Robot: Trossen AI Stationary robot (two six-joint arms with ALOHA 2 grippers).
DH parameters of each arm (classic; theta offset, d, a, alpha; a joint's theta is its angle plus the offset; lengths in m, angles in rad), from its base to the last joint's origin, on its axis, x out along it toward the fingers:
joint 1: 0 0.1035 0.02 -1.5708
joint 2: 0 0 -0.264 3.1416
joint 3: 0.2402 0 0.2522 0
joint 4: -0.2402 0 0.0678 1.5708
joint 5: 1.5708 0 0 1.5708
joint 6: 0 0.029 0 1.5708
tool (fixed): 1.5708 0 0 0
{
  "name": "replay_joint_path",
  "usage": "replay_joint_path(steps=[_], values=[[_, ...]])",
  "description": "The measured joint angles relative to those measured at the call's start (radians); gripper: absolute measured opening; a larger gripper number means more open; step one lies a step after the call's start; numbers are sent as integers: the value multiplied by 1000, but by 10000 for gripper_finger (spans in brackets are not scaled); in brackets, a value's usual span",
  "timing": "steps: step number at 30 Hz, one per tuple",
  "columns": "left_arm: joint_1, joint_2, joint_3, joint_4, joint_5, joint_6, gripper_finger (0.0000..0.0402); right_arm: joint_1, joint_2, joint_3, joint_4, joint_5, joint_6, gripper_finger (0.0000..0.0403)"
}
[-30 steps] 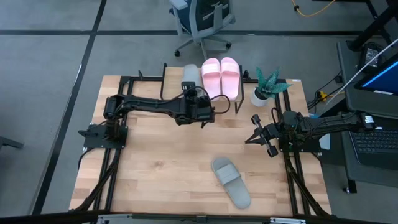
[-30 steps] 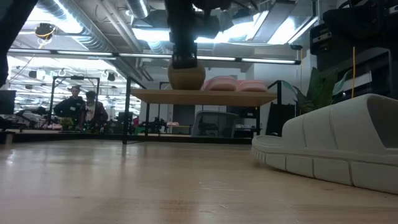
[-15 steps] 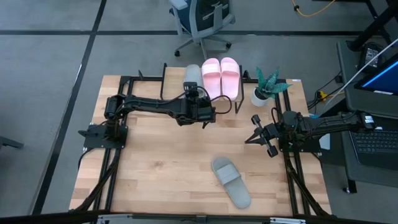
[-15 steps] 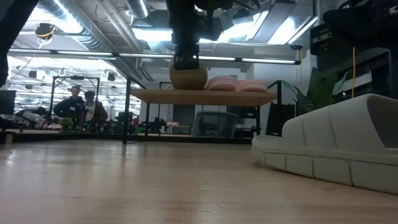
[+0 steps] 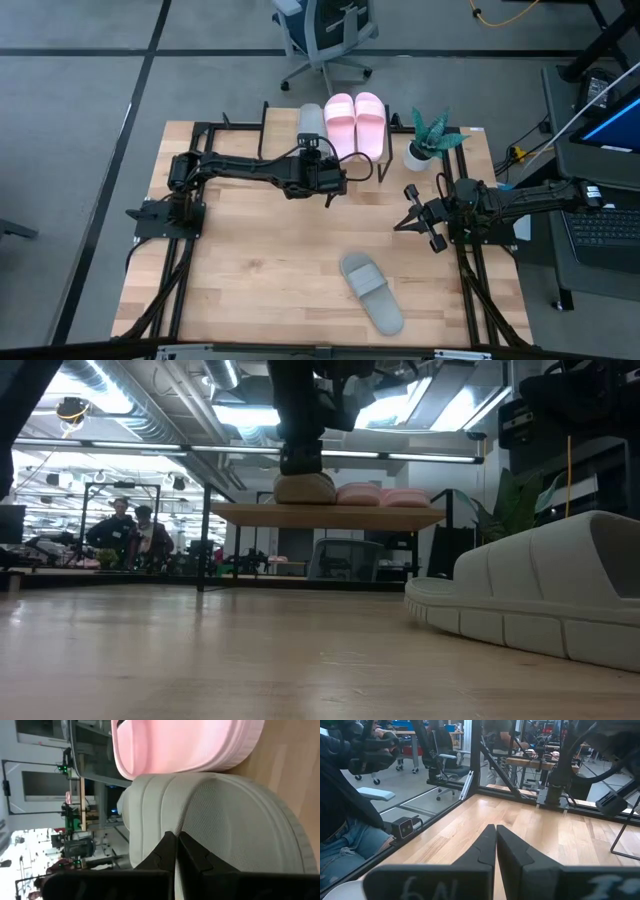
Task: Pick and place slides into the shelf
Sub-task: Put the left gray slipper on the shelf
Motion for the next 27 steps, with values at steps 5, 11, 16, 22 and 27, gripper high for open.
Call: replay_joint_path(steps=[5, 11, 16, 22, 27], values=[[3, 0, 0, 0, 4, -7, 0, 0, 0, 0, -2, 0, 0, 17], [-16, 0, 0, -2, -4, 3, 0, 0, 0, 0, -5, 0, -4, 17], [-18, 0, 0, -4, 34, 2, 0, 0, 0, 0, -5, 0, -1, 17], [-20, 0, 0, -4, 38, 2, 0, 0, 0, 0, -6, 0, -1, 17], [-22, 0, 0, -8, 40, 3, 0, 0, 0, 0, -8, 0, -1, 17]])
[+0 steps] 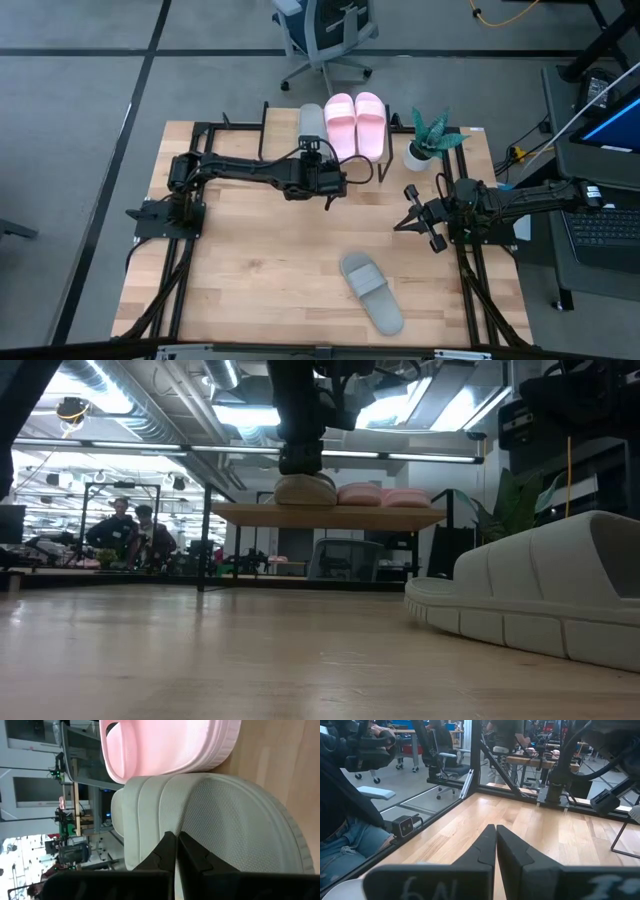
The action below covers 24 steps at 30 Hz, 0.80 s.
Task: Pick and place slides into the shelf
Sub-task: Put the left gray slipper on the shelf
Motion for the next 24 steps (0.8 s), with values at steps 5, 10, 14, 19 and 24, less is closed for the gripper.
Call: replay_joint_path(steps=[5, 10, 14, 19, 24], values=[[0, 0, 0, -1, 2, -1, 8, 0, 0, 0, -3, 0, 6, 17], [0, 0, 0, -1, 7, -2, 29, 0, 0, 0, -3, 0, 12, 17], [0, 0, 0, -1, 9, -6, 39, 0, 0, 0, -3, 0, 12, 17], [0, 0, 0, -1, 9, -6, 45, 0, 0, 0, -3, 0, 12, 17], [-2, 0, 0, -2, 12, -1, 45, 0, 0, 0, -3, 0, 12, 17]])
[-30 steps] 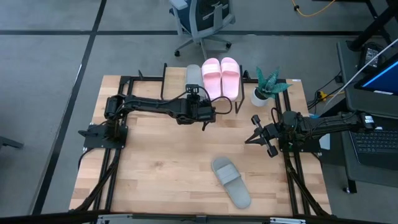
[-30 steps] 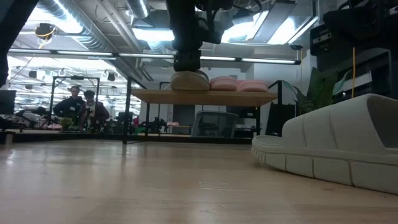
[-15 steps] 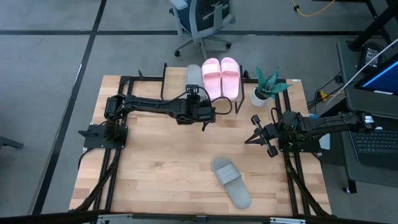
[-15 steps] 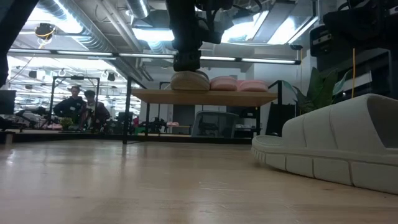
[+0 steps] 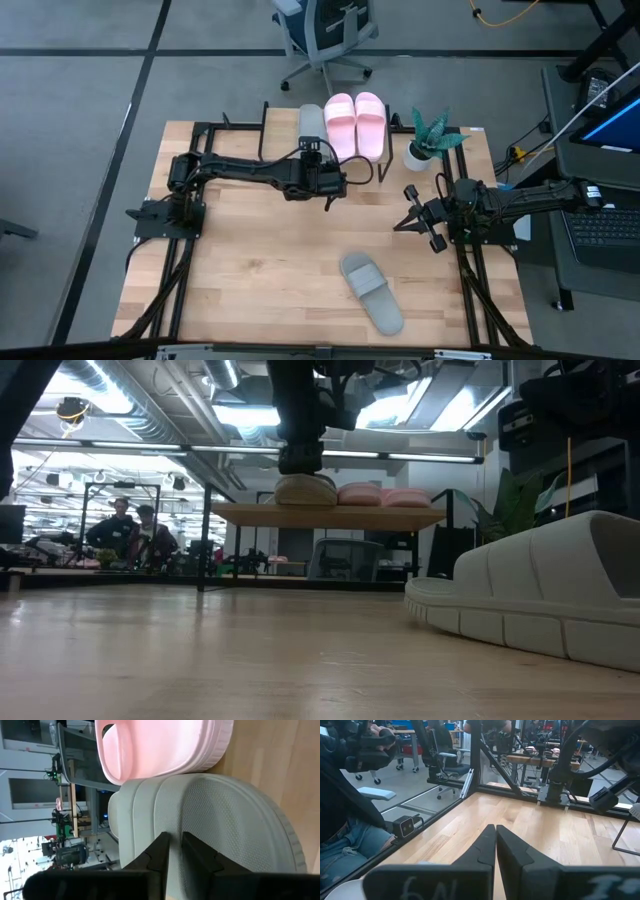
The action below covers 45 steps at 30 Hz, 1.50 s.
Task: Pick and place slides into the shelf
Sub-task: Put the left gray slipper on the shelf, then put the gray slipper on the shelf
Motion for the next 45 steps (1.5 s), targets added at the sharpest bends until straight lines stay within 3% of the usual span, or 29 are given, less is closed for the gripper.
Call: replay_joint_path(steps=[7, 19, 30, 33, 38, 45], values=[[-6, 0, 0, -7, 1, 2, 59, 0, 0, 0, 0, 0, 0, 17], [-13, 0, 0, -10, -27, 2, 168, 0, 0, 0, 0, 0, 0, 17], [-118, -120, 1, -40, -23, -5, 170, 0, 6, 0, -6, 0, 0, 17], [-156, -180, 1, -44, 34, -24, 170, 0, 8, 0, -5, 0, 1, 17], [-208, -280, 1, -78, 209, -128, 170, 0, 9, 0, -5, 0, 3, 17], [-347, -341, -5, -208, 157, -340, 170, 25, 30, 0, 5, 0, 7, 17]])
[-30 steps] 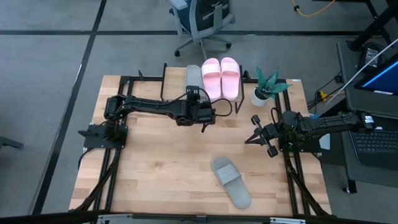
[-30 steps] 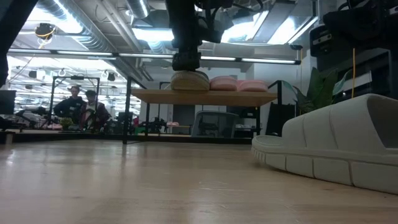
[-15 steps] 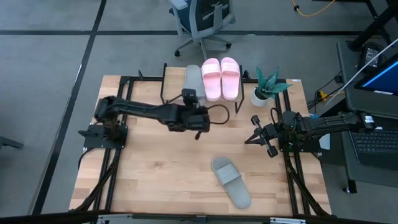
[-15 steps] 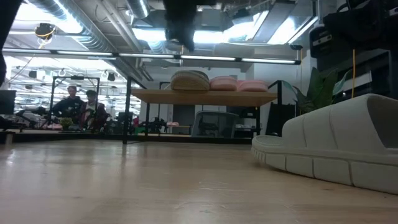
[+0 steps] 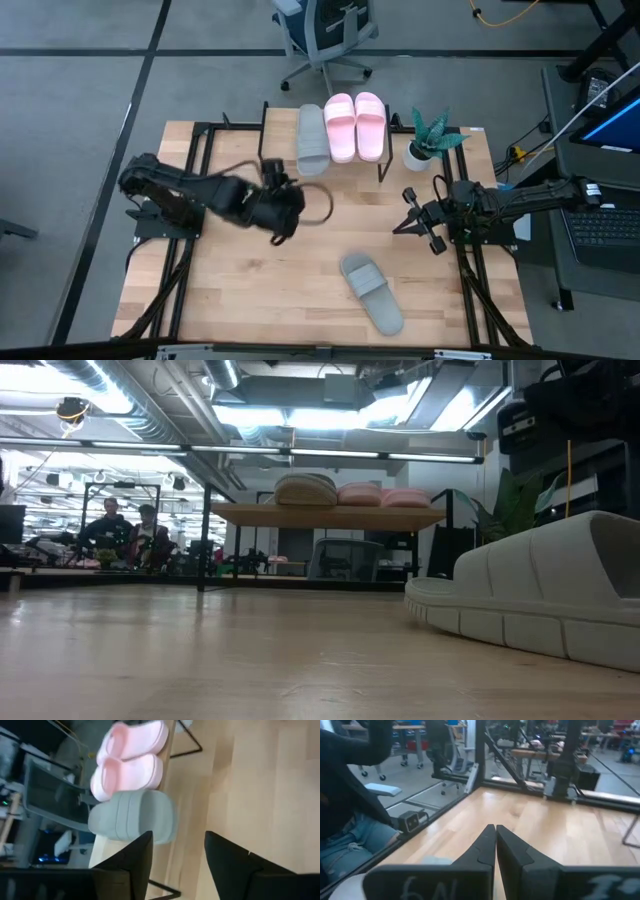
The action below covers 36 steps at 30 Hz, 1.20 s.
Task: Pick and place slides into the shelf
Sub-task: Put the gray slipper on the shelf
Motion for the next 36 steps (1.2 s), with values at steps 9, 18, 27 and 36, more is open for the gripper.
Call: replay_joint_path(steps=[9, 18, 27, 36], values=[[-210, -37, -260, 10, -138, -352, 170, 92, 33, 0, 81, 53, 10, 17], [-308, -37, -422, 267, -161, -424, 169, 190, 72, 11, 96, 140, 60, 17], [-346, -37, -517, 485, -166, -417, 169, 376, 180, 150, -43, 180, 184, 6], [-363, -37, -597, 772, -76, -305, 169, 582, 396, 413, -363, 453, 318, 9]])
